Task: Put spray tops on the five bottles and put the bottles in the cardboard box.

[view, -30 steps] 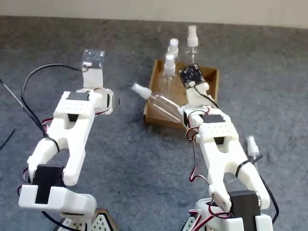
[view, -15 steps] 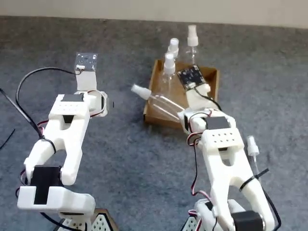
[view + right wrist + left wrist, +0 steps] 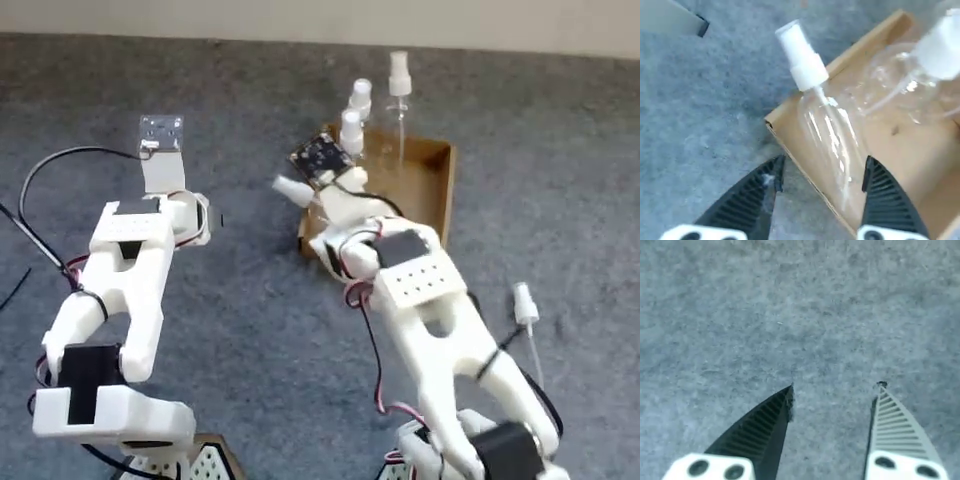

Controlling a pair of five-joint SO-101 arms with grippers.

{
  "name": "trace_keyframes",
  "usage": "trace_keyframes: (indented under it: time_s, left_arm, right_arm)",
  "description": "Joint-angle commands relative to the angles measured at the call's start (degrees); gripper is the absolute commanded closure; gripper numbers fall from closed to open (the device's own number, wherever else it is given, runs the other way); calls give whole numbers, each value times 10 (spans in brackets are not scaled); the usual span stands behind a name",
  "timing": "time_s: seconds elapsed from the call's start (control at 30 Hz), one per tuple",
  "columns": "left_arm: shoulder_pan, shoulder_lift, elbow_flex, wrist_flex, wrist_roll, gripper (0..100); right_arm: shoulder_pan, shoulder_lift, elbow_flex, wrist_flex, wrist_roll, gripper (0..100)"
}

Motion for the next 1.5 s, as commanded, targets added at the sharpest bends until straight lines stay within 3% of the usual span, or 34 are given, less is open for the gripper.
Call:
trace_keyframes:
  time_s: [0.0,0.73,1.23,1.47]
  left_arm:
    - [-4,-1,0,-11,3,771]
    - [7,-1,3,-11,3,770]
    - [8,-1,4,-11,3,770]
    - [8,-1,4,-11,3,770]
  right_arm:
    - [-2,53,-71,-14,-4,789]
    - [12,165,-106,-15,0,786]
    - [8,159,-105,-13,-2,786]
    - [7,76,-102,-13,-4,786]
